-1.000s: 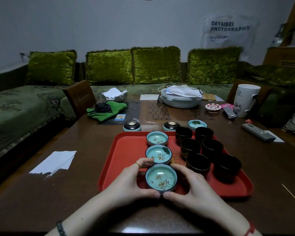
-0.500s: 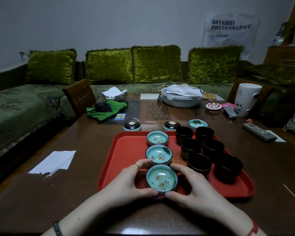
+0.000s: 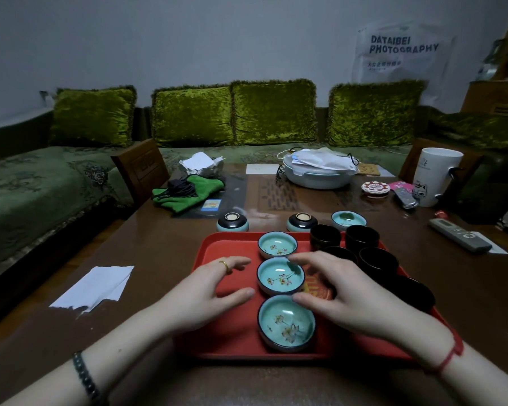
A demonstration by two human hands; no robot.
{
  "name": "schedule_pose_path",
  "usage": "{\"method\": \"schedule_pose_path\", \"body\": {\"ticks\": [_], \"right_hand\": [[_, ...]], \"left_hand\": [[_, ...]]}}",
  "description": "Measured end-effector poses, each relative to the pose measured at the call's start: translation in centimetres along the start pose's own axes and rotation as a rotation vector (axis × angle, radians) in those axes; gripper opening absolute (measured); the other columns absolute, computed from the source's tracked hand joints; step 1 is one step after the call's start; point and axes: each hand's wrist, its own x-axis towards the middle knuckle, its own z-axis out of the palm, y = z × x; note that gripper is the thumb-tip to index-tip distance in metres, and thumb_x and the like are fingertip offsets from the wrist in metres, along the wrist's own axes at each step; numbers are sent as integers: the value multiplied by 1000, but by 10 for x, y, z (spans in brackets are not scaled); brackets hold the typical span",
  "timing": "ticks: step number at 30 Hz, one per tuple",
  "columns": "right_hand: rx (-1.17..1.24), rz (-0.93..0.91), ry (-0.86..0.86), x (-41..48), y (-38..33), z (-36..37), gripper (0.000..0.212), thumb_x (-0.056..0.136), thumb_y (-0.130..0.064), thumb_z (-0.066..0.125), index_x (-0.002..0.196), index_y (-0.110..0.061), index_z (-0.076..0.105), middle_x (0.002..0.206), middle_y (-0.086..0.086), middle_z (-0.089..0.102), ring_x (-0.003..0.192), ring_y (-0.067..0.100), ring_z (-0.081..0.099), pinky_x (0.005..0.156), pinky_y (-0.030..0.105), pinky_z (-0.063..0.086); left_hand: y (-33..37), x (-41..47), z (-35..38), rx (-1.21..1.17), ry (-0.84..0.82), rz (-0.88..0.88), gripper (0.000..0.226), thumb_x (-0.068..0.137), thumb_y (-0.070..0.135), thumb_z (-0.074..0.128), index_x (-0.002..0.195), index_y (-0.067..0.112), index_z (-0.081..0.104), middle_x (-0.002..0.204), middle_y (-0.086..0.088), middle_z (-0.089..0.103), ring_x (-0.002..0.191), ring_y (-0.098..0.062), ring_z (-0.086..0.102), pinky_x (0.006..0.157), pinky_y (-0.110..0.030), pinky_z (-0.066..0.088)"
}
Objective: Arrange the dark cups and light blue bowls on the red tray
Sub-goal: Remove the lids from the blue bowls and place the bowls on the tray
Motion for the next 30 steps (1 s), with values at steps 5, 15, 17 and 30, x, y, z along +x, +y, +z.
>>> {"method": "schedule_pose_path", "body": {"ticks": [5, 15, 17, 30], "right_hand": [[-73, -35, -43, 53, 7, -8, 58, 80, -39, 63, 131, -23, 40, 134, -4, 50, 119, 5, 44, 94, 9, 27], [-233, 102, -248, 171, 50, 21, 66, 82, -38, 60, 137, -19, 27, 135, 13, 44, 125, 27, 41, 104, 34, 35], [-249, 117, -267, 190, 58, 29, 67, 82, -37, 60, 137, -18, 26, 134, 15, 44, 125, 28, 42, 103, 34, 35], [-225, 113, -384, 253, 102, 69, 79, 77, -35, 67, 140, -21, 22, 138, 12, 41, 127, 26, 40, 105, 32, 32]], "left_hand": [[-20, 29, -18, 247, 4, -30, 53, 85, 49, 50, 132, 26, 40, 134, 5, 50, 123, -8, 45, 105, -24, 32], [-82, 98, -30, 508, -48, -226, 58, 88, 53, 37, 138, 24, 28, 142, -2, 41, 131, -22, 36, 108, -38, 26], [-93, 113, -29, 507, -45, -242, 57, 89, 51, 37, 139, 24, 28, 142, -2, 41, 131, -23, 36, 108, -38, 25], [-148, 162, -16, 332, -81, -313, 64, 84, 58, 42, 137, 25, 29, 136, -3, 49, 128, -22, 40, 108, -41, 30]]}}
